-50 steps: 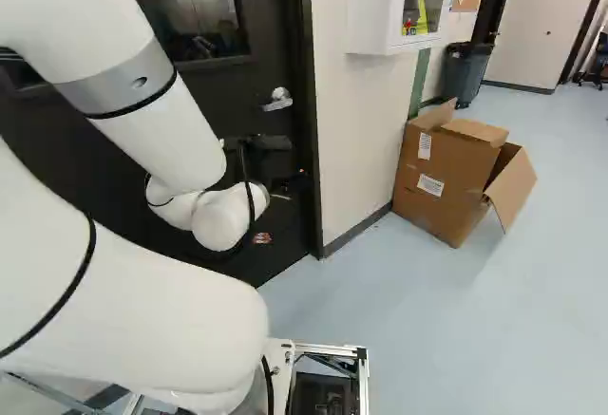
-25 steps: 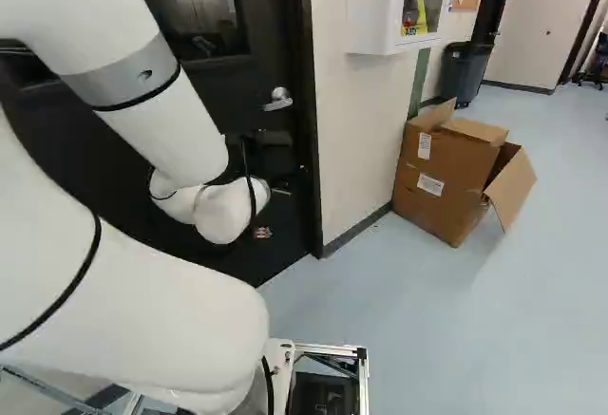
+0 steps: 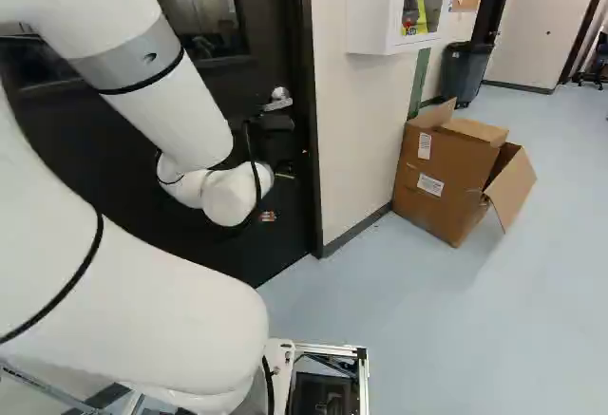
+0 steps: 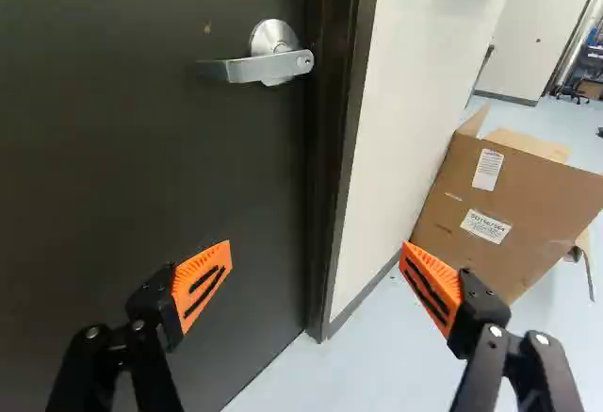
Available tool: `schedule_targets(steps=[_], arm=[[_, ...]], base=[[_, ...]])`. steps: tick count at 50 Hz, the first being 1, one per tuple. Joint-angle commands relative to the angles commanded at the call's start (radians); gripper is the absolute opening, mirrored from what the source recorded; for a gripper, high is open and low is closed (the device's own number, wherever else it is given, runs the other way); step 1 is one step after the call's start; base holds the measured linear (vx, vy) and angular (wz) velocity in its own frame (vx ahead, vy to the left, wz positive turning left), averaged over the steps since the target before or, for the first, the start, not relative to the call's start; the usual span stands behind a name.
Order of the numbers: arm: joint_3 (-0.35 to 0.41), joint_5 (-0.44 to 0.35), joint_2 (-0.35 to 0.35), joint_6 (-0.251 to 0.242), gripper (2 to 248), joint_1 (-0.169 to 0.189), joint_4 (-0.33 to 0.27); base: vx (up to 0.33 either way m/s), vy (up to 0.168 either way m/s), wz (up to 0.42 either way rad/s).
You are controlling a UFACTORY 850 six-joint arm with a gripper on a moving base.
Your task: Open the door and move inside
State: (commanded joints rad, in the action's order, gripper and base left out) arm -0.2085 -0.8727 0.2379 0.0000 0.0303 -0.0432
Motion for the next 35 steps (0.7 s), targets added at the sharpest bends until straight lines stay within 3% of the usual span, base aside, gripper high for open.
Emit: schedule_targets(steps=[15,35], arm=[[-0.050,0.000,-0.015,0.000,247,0.021,-0.073],[-0.112,-0.003,-0.031,0.000,247,0.057,-0.216]], base=[[0.000,0.000,0.000],[0.000,0.000,0.000]])
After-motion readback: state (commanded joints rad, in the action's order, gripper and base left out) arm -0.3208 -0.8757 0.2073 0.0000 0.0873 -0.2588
